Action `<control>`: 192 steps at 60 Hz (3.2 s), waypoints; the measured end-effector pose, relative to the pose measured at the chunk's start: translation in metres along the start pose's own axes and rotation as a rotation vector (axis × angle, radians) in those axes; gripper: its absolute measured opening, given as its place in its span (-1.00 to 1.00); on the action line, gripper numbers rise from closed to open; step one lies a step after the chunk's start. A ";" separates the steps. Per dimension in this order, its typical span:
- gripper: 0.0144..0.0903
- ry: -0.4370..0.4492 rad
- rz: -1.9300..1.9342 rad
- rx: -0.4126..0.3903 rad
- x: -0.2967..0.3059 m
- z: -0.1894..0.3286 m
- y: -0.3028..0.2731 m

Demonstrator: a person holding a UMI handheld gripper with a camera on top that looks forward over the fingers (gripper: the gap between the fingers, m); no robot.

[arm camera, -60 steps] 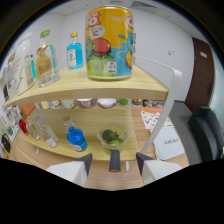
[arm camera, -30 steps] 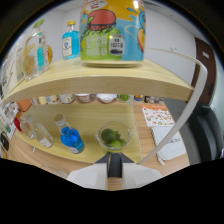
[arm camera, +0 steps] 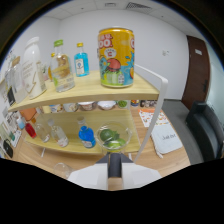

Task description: Make me a cup of Mojito.

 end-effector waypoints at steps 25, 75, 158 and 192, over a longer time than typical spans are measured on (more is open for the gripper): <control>-0.97 0.032 -0.085 -0.047 -0.063 -0.013 0.081; -0.97 0.290 -1.689 0.428 -0.108 -0.024 0.012; -0.98 -0.051 -0.018 -0.139 0.082 0.072 0.193; 0.89 0.044 -0.075 -0.046 0.094 0.037 0.164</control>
